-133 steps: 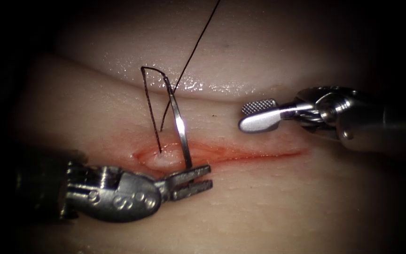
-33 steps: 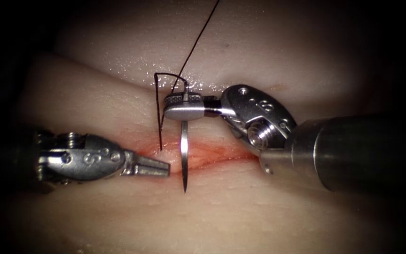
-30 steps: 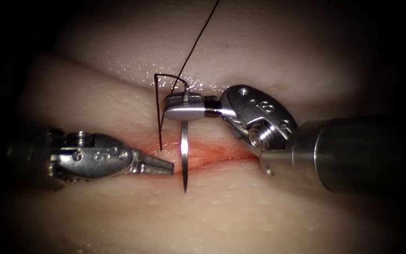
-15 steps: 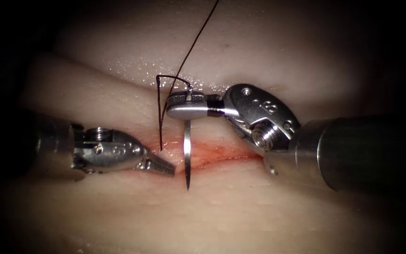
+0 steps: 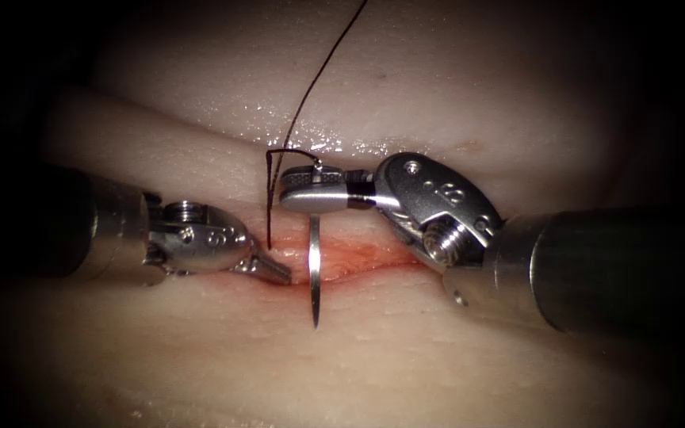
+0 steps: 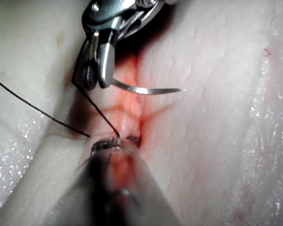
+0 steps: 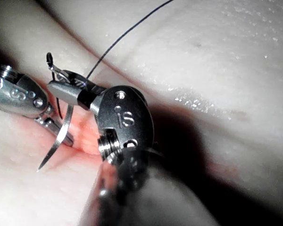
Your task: Wound Closure
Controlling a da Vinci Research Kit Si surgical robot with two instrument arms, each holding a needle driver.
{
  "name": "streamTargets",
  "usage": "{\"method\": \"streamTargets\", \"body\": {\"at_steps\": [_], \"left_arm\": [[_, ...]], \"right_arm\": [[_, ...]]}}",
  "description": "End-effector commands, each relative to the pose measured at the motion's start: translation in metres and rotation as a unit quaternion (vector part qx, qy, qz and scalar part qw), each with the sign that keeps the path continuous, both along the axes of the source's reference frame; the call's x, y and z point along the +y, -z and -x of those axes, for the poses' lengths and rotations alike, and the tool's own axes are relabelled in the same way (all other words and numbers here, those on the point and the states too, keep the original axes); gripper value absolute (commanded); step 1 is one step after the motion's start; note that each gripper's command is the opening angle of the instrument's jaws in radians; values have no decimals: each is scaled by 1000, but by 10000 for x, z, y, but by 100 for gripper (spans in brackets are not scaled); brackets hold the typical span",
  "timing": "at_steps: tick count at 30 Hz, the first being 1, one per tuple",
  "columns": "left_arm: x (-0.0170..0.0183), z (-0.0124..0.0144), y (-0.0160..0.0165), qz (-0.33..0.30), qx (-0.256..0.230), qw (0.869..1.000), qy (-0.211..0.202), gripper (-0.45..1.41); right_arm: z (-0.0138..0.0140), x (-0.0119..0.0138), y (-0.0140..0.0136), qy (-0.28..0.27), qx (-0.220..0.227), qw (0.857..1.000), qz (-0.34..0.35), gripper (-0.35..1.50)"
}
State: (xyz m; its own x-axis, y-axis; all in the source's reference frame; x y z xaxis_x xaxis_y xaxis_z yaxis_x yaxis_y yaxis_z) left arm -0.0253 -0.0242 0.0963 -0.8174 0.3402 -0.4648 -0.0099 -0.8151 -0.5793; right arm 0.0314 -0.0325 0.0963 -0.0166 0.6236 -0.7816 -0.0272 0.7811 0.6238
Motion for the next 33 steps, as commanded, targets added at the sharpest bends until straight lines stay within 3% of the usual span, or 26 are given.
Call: {"method": "streamTargets", "body": {"at_steps": [1,10,20,24,33], "left_arm": [[-3,5,-8,0,4,1000,-2,-45],[-11,3,-10,-10,38,999,-35,-45],[-32,3,4,-80,73,987,-121,-45],[-33,1,6,-83,72,986,-129,-13],[-24,-1,8,-88,71,985,-130,4]], "right_arm": [[-8,-3,-7,1,1,1000,0,-35],[-6,0,-8,-5,-1,1000,2,-35],[-6,8,-19,-41,12,998,49,-35],[-10,8,-27,-50,13,995,80,-35],[-26,-7,-44,-54,9,987,152,-35]]}}
